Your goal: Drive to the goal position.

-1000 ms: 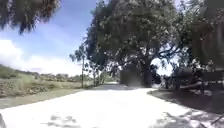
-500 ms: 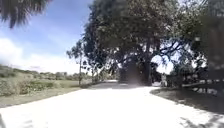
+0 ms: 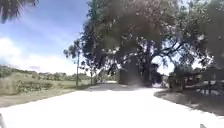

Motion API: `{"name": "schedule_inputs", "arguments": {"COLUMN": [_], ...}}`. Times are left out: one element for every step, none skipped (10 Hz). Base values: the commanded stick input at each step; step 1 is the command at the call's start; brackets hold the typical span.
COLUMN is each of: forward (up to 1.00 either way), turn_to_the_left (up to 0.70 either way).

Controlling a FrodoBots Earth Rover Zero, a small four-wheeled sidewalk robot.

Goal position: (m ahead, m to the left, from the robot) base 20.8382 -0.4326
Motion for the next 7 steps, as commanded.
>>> {"name": "schedule_inputs", "arguments": {"forward": [0.85, 0.85, 0.85, 0.85, 0.85, 0.85, 0.85], "turn_to_the_left": [0.0, 0.0, 0.0, 0.0, 0.0, 0.0, 0.0]}}
